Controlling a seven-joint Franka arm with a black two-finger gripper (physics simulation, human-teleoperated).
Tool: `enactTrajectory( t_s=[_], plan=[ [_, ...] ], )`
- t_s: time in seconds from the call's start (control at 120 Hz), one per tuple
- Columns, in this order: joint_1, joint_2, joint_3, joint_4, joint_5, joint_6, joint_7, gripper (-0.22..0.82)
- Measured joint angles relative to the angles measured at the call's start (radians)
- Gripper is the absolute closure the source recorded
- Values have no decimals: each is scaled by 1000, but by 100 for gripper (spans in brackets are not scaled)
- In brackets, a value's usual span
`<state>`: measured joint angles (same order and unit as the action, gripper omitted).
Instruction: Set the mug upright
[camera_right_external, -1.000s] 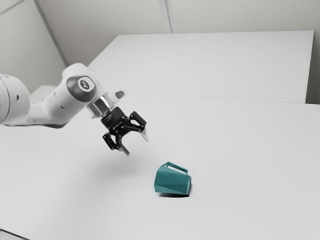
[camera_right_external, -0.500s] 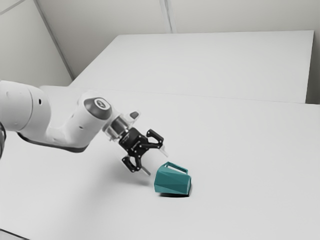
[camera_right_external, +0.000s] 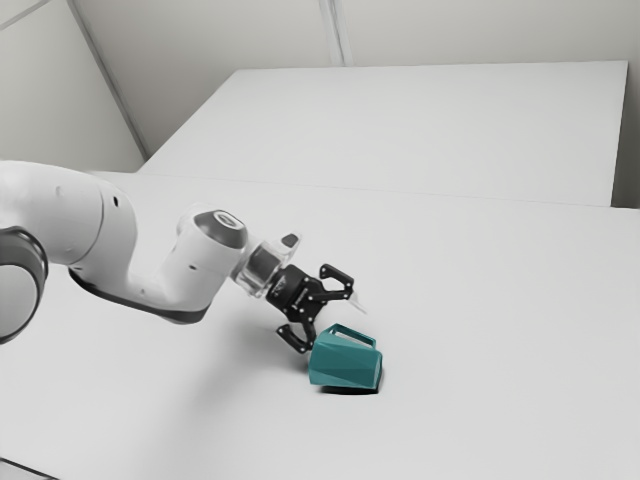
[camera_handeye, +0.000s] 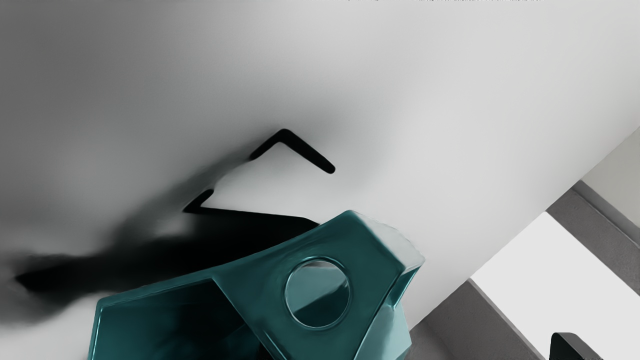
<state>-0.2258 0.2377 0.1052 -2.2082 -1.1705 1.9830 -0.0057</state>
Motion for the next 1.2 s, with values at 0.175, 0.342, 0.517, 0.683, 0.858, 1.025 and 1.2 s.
enactTrajectory(
  t_s=[0.175, 0.342, 0.517, 0.683, 0.858, 1.025, 1.2],
  plan=[
    [0, 1, -6, 5, 4, 37, 10, 53],
    [0, 0, -20, 11, 6, 63, 17, 69],
    [0, -1, -25, 27, 15, 77, 18, 76],
    [1, -1, -38, 45, 34, 84, 13, 78],
    [0, -6, -58, 65, 63, 87, -2, 78],
    [-12, -86, -60, 80, 174, 90, -34, 79],
    [-20, -186, -60, 80, 383, 106, -69, 79]
  ],
)
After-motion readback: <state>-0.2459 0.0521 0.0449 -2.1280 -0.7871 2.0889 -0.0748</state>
